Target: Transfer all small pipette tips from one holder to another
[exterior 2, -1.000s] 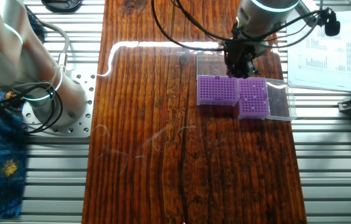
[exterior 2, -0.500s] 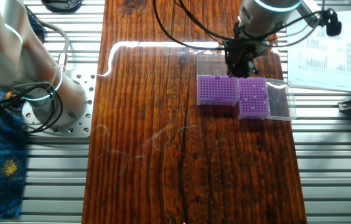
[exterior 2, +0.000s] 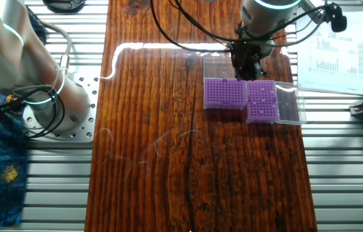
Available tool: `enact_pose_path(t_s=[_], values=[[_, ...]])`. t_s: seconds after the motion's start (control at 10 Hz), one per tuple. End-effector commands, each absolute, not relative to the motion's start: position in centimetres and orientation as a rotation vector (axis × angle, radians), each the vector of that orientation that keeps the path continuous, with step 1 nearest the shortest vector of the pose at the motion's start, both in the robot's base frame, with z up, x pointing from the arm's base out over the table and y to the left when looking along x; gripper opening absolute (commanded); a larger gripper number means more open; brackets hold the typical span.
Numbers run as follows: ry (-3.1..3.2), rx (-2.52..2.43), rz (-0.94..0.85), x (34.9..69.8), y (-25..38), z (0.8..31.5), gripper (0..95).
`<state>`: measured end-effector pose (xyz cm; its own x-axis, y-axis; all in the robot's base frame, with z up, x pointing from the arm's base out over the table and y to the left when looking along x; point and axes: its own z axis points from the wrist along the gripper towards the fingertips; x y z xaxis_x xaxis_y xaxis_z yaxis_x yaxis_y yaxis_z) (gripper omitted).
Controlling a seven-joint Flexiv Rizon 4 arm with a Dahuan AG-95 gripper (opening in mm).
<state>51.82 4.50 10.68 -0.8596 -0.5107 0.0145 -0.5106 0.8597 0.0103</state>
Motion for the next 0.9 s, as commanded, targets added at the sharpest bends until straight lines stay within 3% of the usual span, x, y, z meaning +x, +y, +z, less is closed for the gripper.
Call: enact_pose_path(t_s=[0.1,0.9], values=[[-2.967,0.922,-0.042,50.7,4.8,9.5,0.0],[-2.941,0.947,-0.068,47.4,5.5,7.9,0.0]])
